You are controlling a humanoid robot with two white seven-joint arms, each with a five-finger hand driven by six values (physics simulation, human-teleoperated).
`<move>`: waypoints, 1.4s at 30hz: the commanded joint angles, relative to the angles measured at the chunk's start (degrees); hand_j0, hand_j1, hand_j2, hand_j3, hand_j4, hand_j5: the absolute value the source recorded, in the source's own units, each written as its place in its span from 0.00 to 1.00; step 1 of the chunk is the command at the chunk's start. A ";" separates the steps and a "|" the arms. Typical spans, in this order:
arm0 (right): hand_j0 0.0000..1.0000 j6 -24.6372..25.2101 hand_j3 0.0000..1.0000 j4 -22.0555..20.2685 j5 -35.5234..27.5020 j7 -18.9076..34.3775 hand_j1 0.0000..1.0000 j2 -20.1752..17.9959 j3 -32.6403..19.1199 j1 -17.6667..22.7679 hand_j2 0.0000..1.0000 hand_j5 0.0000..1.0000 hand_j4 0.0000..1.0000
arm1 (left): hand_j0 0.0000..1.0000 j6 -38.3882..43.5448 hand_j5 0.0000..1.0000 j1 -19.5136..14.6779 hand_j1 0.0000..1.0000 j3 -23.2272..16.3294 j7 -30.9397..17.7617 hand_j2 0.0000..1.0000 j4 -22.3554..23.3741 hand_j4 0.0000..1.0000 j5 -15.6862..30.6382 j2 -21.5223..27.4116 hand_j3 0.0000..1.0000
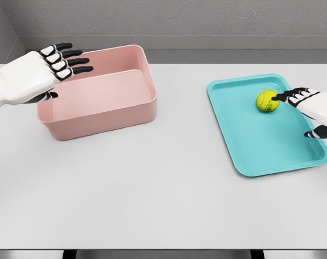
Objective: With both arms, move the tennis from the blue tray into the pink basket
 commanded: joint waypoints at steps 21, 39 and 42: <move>1.00 23.98 1.00 20.73 -0.84 22.82 1.00 18.09 25.10 -33.66 1.00 1.00 1.00 | 1.00 -0.04 1.00 -0.09 1.00 0.12 -0.07 1.00 0.14 1.00 0.35 0.15 1.00; 0.64 25.12 0.64 33.66 -0.49 24.07 0.64 24.86 31.26 -40.17 0.64 0.64 0.64 | 1.00 -0.04 1.00 -0.18 1.00 0.21 -0.07 1.00 0.41 1.00 0.27 0.15 1.00; 0.54 25.12 0.54 33.57 -0.40 24.07 0.54 24.86 31.26 -40.34 0.54 0.54 0.54 | 1.00 -0.04 1.00 -0.18 1.00 0.29 -0.07 1.00 0.49 1.00 0.27 0.15 1.00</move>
